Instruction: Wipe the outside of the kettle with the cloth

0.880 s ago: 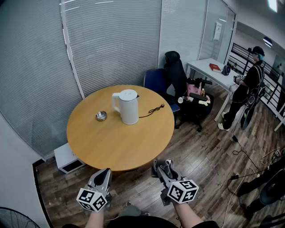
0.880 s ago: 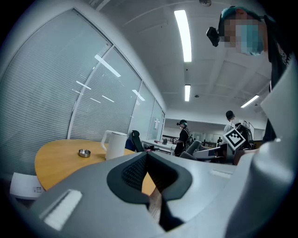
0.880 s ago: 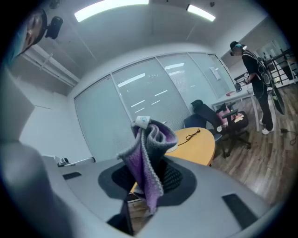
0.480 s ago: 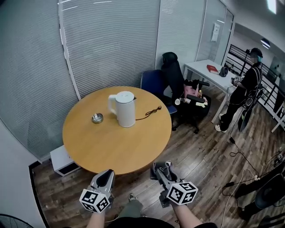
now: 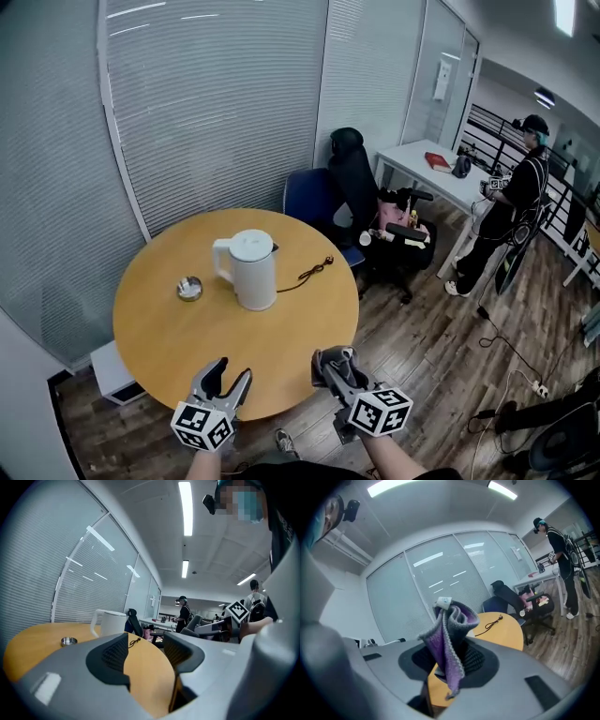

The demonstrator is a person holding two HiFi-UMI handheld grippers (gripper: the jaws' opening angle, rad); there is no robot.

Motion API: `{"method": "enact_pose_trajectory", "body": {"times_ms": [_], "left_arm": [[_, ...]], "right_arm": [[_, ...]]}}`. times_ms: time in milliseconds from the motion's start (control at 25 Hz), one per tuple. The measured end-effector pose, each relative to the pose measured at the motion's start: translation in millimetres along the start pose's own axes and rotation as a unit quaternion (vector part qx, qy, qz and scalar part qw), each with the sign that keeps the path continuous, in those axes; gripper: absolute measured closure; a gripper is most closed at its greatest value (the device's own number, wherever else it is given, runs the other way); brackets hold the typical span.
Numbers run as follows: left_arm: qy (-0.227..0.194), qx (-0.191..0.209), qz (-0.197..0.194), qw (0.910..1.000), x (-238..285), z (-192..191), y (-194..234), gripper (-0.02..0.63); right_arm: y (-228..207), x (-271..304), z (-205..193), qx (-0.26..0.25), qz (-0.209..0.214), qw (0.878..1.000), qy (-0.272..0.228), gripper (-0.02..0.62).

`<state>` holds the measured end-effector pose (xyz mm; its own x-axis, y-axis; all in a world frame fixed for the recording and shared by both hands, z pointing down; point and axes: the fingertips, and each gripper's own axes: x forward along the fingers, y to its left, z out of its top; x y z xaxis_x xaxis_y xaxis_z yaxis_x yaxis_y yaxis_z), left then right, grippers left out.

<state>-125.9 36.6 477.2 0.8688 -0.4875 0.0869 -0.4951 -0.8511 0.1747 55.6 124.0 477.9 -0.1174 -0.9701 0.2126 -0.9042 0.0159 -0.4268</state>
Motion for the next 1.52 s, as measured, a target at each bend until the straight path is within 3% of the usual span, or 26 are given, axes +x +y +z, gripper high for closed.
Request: {"method": "enact_pose_trajectory", "body": {"times_ms": [440, 840, 1160, 1520], "left_arm": [[0.000, 0.028, 0.016, 0.9995, 59.8, 27.6, 85.8, 0.374], [0.001, 0.037, 0.061, 0.9975, 64.4, 35.0, 119.6, 0.371], [0.011, 0.068, 0.123, 0.9900, 97.3, 39.2, 124.6, 0.371], [0.049, 0.123, 0.171, 0.9763, 191.2, 53.8, 111.5, 0.370]], "right_arm": [[-20.6, 106.1, 42.0, -0.012, -0.007, 1.000, 0.006, 0.483], [-42.1, 162.9, 64.4, -0.008, 0.001, 1.000, 0.011, 0.483], [-80.6, 223.7, 92.0, -0.009, 0.044, 0.999, 0.028, 0.483], [-124.7, 314.9, 141.2, -0.009, 0.130, 0.989, 0.063, 0.483]]}}
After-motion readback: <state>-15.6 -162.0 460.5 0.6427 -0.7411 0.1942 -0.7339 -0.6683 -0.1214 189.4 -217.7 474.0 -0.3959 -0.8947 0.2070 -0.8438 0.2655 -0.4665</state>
